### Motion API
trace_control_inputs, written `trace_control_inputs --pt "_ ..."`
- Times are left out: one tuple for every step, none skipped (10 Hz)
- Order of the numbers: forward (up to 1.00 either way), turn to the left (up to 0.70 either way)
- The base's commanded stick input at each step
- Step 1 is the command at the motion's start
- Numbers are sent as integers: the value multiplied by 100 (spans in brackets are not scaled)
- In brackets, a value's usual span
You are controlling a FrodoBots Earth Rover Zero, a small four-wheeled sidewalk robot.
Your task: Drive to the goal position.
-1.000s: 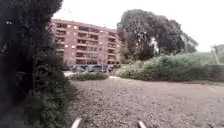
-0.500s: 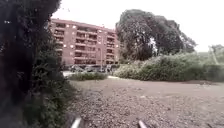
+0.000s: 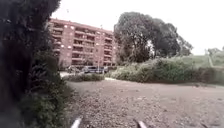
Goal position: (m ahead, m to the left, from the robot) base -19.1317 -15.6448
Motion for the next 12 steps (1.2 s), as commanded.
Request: trace_control_inputs --pt "68 0" --pt "70 0" --pt "70 0" --pt "70 0" --pt "70 -2" --pt "70 -18" --pt "70 -32" --pt "70 -35" --pt "70 -35" --pt "70 -35" --pt "70 -35" --pt "70 -35"
